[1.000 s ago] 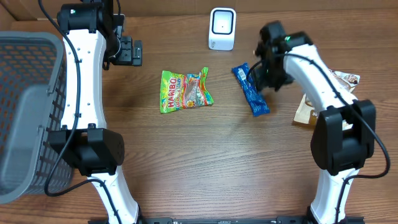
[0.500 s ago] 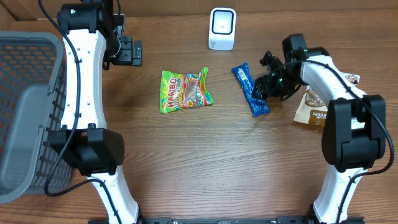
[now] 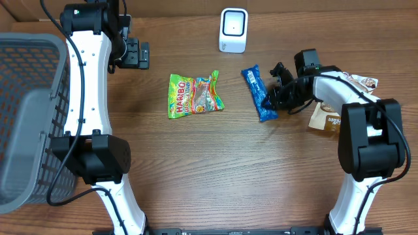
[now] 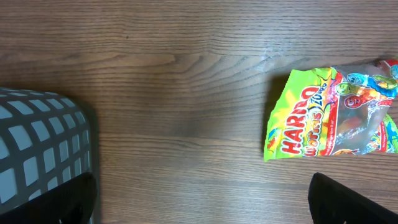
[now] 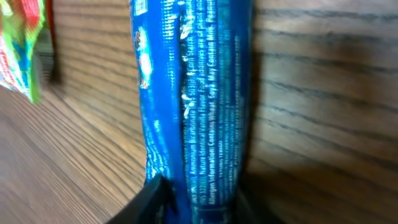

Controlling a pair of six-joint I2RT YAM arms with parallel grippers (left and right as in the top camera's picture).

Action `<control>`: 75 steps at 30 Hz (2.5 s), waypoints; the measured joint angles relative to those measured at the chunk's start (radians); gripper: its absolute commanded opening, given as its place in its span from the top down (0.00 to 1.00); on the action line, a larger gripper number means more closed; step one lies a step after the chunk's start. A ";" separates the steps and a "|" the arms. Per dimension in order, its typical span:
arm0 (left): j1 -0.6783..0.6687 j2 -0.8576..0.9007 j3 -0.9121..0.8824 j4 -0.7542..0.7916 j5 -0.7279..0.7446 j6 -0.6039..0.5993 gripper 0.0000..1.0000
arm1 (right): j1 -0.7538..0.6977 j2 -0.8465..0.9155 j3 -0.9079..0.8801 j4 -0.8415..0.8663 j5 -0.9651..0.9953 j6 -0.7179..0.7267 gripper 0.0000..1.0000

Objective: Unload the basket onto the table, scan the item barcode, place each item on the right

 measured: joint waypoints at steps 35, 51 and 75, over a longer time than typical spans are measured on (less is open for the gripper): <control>0.000 0.000 0.000 0.000 0.000 0.000 0.00 | -0.005 -0.406 0.006 -0.275 -0.184 0.006 0.95; 0.000 0.000 0.000 0.000 0.000 0.000 0.00 | 0.007 -0.264 -0.239 -0.127 0.011 0.002 0.04; 0.000 0.000 0.000 0.000 0.000 0.000 0.00 | -0.011 -0.263 -0.428 0.306 -0.053 0.185 0.61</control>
